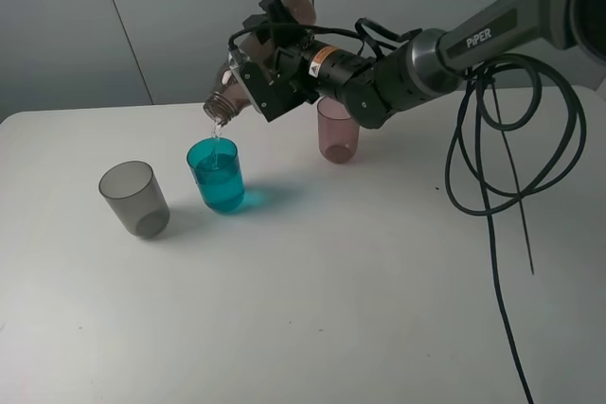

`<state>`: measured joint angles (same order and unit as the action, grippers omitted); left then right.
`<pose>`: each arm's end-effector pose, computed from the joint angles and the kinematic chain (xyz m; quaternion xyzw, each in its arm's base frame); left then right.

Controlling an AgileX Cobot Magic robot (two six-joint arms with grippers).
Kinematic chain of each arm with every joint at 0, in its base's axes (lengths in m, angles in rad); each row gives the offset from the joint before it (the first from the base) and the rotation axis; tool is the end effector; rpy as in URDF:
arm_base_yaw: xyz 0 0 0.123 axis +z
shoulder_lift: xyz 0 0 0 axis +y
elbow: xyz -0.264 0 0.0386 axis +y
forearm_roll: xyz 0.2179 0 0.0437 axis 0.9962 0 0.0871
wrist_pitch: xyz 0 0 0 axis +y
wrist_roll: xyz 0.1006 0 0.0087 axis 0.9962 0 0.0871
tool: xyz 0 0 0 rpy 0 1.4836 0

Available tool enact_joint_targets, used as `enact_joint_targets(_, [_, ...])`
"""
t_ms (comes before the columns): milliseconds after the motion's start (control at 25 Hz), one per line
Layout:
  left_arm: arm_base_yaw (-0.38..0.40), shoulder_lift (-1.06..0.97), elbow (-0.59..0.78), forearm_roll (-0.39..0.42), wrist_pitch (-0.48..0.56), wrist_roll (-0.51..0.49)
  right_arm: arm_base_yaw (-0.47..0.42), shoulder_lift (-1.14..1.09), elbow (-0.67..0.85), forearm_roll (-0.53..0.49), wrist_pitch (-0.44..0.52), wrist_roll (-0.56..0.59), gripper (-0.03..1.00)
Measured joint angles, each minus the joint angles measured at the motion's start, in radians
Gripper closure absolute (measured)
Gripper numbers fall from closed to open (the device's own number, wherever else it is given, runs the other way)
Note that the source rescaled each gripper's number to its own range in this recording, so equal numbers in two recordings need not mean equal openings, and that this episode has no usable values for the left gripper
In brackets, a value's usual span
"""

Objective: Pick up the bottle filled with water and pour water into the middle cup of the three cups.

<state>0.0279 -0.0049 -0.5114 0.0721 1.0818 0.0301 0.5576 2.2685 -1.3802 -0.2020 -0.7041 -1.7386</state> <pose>-0.0070 0.0062 0.2595 -0.0011 0.8539 0.0510 0.5179 0.3919 0.2599 0.1482 -0.7133 0.2103 -0.3750 0.5535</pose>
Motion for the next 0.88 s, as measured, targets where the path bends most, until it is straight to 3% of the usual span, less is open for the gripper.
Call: enact_joint_targets(880, [0.0, 0.0, 0.0, 0.0, 0.0, 0.0, 0.0, 0.0, 0.0, -0.125, -0.031, -0.089, 0.93])
